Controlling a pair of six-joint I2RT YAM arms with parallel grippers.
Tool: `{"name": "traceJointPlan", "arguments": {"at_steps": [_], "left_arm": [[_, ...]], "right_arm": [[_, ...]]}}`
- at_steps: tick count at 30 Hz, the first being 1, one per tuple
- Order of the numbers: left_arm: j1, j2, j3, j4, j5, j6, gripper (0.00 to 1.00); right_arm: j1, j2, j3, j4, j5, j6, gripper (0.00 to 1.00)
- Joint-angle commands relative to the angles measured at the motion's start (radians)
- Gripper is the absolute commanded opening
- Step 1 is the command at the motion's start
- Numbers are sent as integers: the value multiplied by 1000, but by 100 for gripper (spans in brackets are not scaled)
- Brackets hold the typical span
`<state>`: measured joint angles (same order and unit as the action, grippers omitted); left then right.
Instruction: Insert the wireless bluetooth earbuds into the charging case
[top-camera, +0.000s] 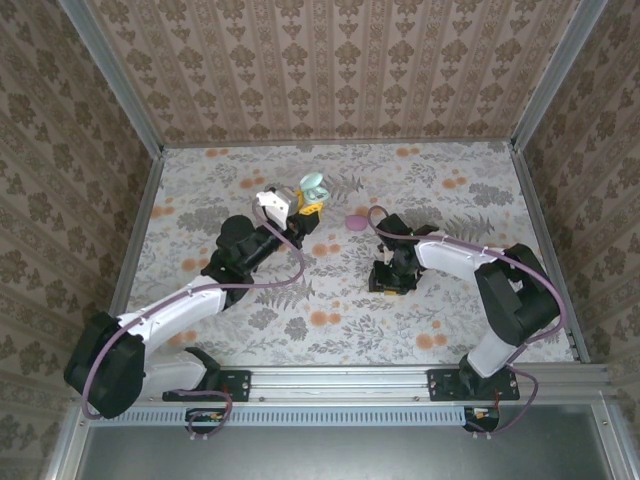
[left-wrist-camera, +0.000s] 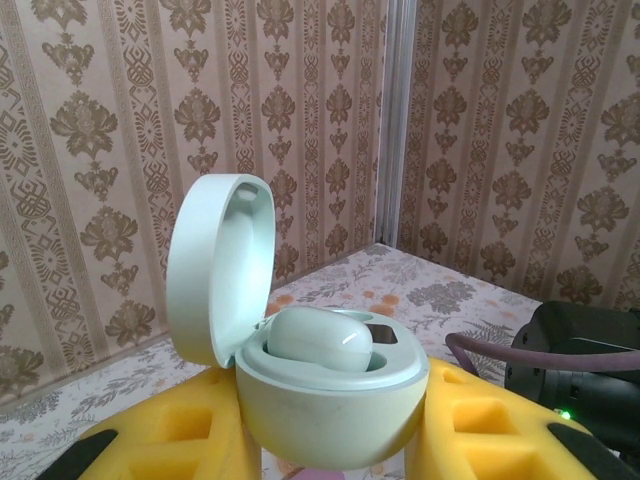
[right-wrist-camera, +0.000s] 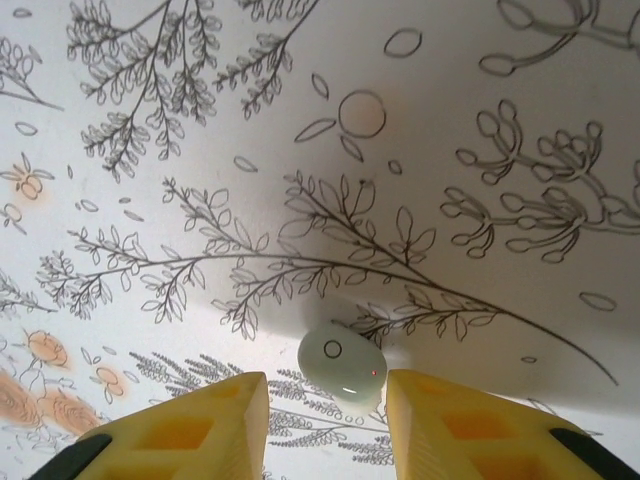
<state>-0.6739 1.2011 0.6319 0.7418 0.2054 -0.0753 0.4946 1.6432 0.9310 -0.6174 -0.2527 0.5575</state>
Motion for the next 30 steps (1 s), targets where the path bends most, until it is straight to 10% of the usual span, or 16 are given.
{"name": "traceJointPlan", "arguments": {"at_steps": [1,30], "left_arm": [[-7,12,35,21,10,3,29],[-11,8,43,5,26,21,29]], "right_arm": [[7,-23,-11,-16,-54,19,39],[-61,-80,-1,-10,-37,-63,38]]}}
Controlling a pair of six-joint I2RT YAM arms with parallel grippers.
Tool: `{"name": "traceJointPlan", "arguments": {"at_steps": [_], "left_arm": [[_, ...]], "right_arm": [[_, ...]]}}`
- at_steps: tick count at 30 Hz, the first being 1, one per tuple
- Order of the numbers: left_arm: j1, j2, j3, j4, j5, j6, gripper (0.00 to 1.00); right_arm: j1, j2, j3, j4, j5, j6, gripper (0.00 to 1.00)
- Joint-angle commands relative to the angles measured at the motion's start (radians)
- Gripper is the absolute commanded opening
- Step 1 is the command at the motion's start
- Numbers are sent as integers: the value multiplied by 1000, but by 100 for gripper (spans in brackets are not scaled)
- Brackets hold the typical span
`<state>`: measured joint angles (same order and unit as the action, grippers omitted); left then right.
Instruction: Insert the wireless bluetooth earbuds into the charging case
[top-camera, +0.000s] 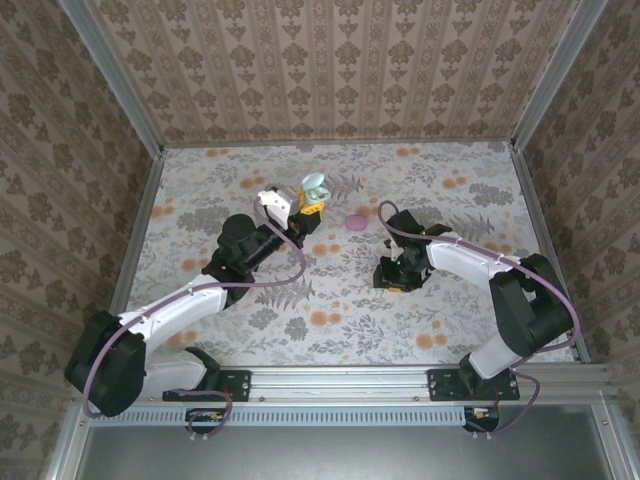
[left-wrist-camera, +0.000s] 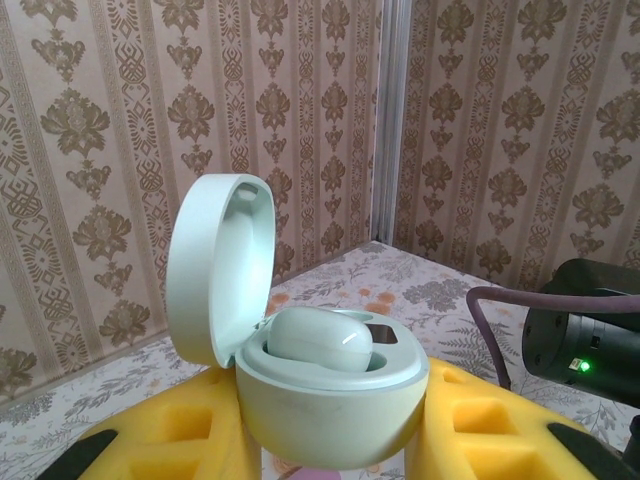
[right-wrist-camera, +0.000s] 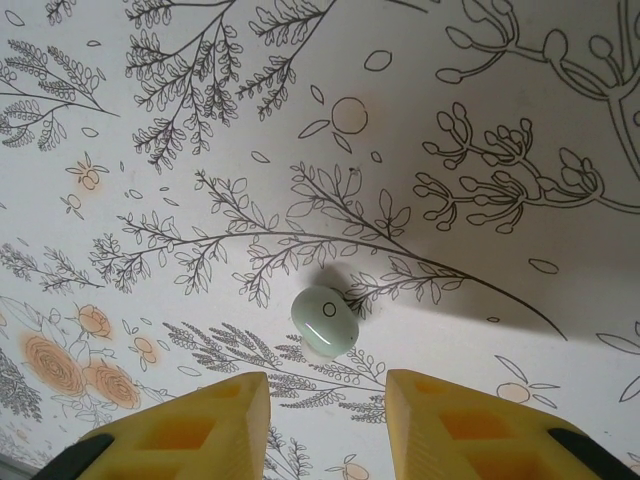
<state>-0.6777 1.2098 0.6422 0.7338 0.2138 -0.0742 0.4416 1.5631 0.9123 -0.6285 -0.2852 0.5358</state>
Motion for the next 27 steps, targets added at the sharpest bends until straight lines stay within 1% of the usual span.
{"name": "traceJointPlan", "arguments": {"at_steps": [1,12,27], "left_arm": [[-8,-2,33,10,19,22,29],[-12,-9,40,-4,10,26,29],[-19,13,81,-30,11,21,29]], "right_arm": [[-12,7,24,0,-6,-52,38],[-11,84,89,-50,-19,-169,39],[-8,136,100,-68,-24,-219,38]]}}
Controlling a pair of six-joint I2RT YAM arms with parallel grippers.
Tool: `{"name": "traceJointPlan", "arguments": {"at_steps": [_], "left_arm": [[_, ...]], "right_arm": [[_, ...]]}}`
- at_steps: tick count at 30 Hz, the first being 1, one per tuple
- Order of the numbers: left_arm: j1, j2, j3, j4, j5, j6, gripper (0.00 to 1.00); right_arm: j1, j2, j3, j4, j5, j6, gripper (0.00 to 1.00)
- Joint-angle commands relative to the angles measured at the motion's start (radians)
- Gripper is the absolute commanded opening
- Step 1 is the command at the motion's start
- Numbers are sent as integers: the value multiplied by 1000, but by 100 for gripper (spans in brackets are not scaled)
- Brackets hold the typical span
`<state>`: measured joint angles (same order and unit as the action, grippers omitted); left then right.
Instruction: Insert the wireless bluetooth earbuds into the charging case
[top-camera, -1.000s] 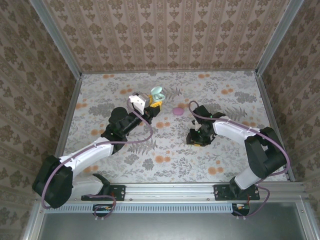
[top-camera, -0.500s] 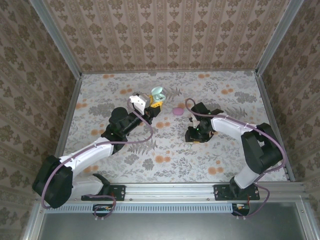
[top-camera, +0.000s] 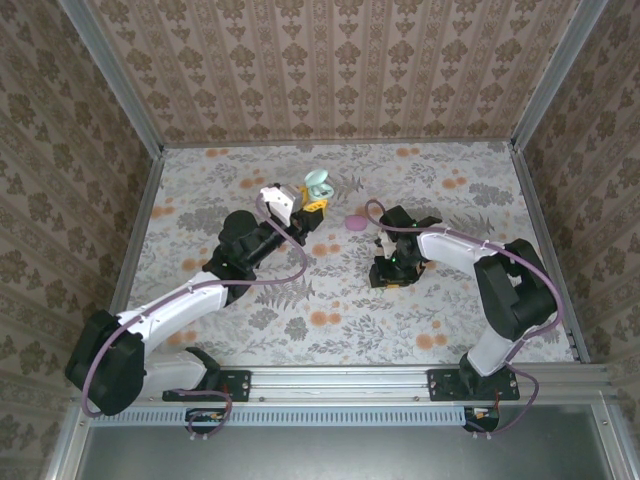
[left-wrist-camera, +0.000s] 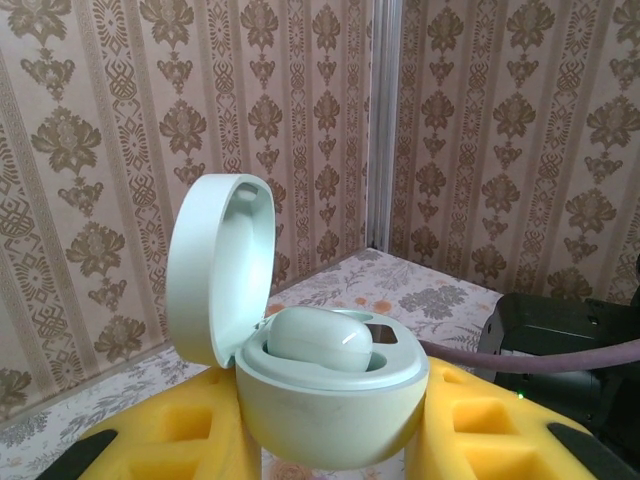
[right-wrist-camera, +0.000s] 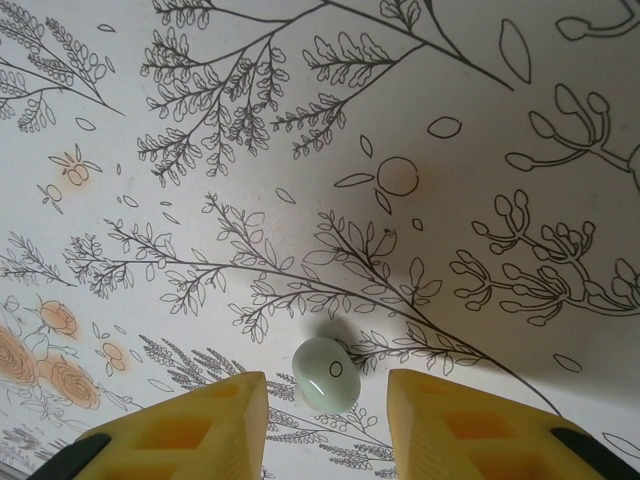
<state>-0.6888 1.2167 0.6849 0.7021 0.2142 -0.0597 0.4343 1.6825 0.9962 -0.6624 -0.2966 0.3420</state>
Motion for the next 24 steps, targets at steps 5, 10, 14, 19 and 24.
{"name": "traceJointPlan", "arguments": {"at_steps": [5,10,14,19,24], "left_arm": [[-7,18,58,-10,-2,4,29],[-7,14,56,-13,-29,12,29],[-6,5,54,-23,-39,19,29],[-7,6,56,-24,-18,25,29],[-7,-2,48,-27,0,30,29]], "right_arm": [[5,29,9,-27,-36,-23,38],[15,42,10,-50,-35,-44,38],[15,45,10,-55,-13,-50,38],[15,49,20,-55,-1,-44,38],[15,54,21,-48,8,-31,38]]}}
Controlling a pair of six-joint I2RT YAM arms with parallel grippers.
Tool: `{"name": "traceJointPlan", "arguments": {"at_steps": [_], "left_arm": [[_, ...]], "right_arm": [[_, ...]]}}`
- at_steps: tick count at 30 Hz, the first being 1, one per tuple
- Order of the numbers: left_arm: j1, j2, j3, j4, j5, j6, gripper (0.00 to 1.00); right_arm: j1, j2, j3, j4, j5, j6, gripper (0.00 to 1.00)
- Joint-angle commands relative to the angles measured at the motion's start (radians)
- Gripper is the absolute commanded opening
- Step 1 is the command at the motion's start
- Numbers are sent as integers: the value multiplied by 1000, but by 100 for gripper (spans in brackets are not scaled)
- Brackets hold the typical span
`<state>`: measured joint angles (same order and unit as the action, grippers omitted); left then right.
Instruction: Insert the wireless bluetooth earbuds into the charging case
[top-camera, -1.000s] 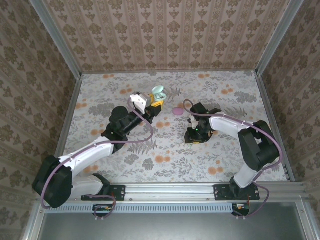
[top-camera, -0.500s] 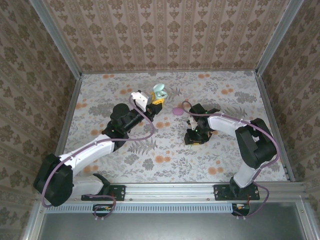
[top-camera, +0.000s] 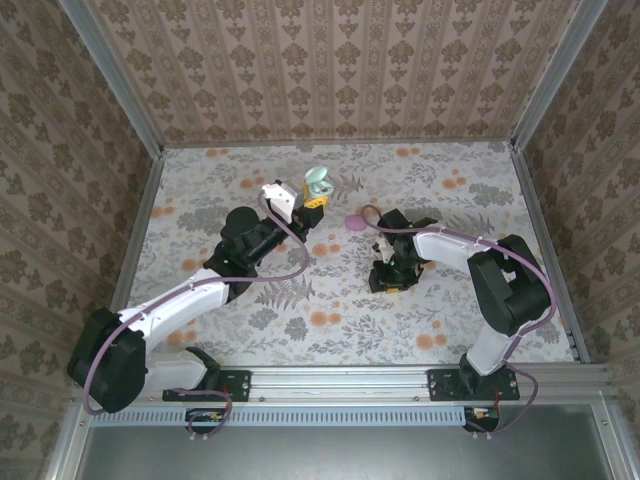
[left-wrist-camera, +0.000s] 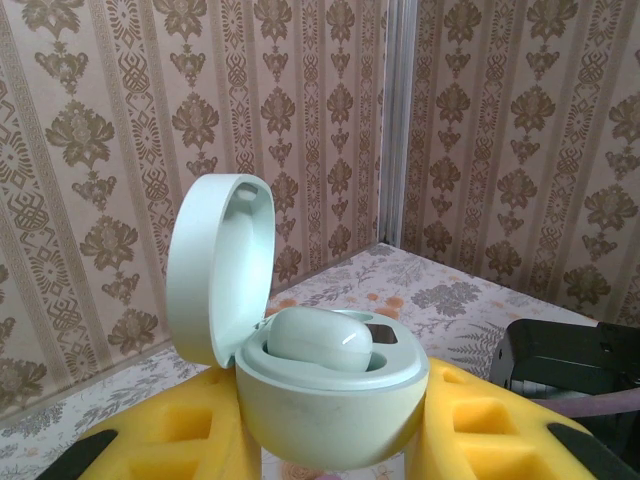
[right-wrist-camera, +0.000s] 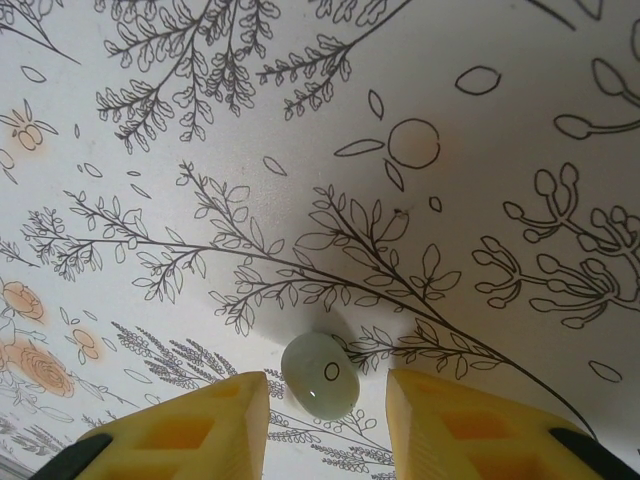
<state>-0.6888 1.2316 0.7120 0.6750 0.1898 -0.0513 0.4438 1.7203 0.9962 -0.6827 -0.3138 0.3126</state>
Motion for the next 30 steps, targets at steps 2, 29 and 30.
{"name": "traceJointPlan", "arguments": {"at_steps": [2,29,30], "left_arm": [[-8,-19,19,-6,36,24,29],[-7,-82,-39,-50,36,14,29],[-7,-83,-37,-51,36,14,29]], "right_arm": [[6,21,18,-24,20,3,38],[11,36,-29,31,16,48,38],[10,40,-22,28,13,45,37]]}}
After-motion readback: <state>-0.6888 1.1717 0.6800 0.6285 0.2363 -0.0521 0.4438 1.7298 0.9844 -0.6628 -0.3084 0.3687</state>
